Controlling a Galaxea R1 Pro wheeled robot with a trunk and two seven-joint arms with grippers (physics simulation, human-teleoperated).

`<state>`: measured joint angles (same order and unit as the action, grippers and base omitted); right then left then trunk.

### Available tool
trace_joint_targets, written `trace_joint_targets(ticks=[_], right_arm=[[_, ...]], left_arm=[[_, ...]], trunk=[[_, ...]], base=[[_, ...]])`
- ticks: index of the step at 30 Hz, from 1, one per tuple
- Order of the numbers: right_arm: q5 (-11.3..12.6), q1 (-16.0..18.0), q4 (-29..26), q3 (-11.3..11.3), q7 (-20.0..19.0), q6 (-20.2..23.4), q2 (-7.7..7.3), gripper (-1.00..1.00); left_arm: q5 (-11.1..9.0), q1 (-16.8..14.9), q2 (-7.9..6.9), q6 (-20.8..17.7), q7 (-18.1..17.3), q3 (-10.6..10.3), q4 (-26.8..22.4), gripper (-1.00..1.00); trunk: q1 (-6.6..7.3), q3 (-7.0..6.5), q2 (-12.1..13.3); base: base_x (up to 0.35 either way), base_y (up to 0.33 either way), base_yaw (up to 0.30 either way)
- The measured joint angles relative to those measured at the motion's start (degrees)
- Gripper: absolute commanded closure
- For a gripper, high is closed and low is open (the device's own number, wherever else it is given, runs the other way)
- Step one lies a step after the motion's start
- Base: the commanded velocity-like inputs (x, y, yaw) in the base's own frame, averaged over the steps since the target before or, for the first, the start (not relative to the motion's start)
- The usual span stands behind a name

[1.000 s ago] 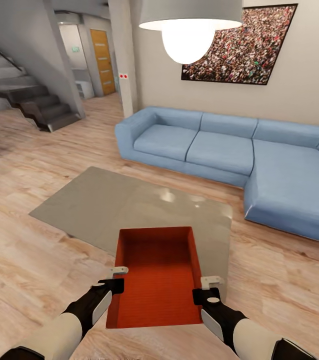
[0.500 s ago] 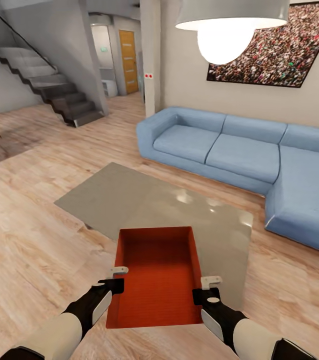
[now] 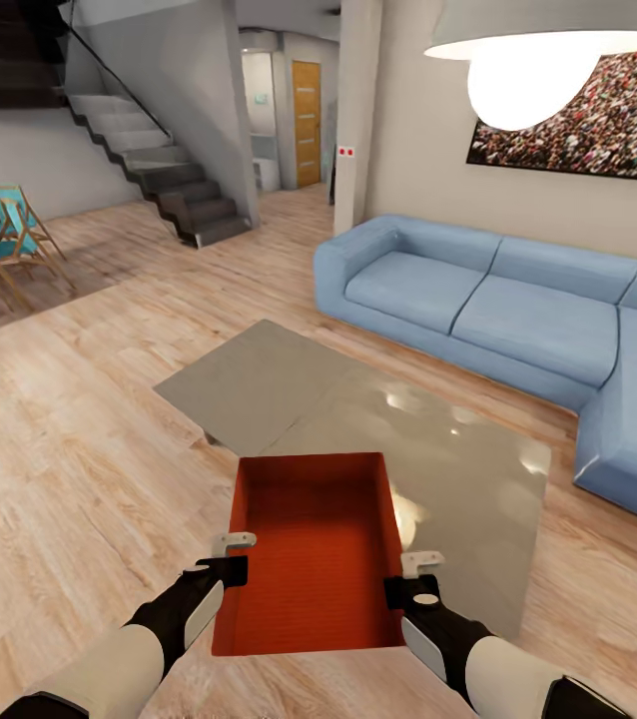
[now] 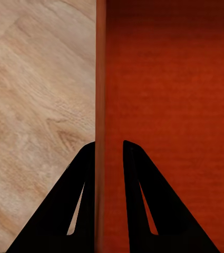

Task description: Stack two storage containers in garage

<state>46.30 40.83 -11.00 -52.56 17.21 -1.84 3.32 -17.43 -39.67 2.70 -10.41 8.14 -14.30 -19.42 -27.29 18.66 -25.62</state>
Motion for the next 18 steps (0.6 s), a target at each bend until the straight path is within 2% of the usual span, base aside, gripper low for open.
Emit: trace_joint_targets(ticks=[18], right_arm=[[0.0,0.0,0.0,0.0,0.0,0.0,0.0,1.0]], left_arm=[[0.0,0.0,0.0,0.0,0.0,0.0,0.0,1.0]], trunk=[[0.0,0.0,0.0]], base=[[0.0,0.0,0.27]])
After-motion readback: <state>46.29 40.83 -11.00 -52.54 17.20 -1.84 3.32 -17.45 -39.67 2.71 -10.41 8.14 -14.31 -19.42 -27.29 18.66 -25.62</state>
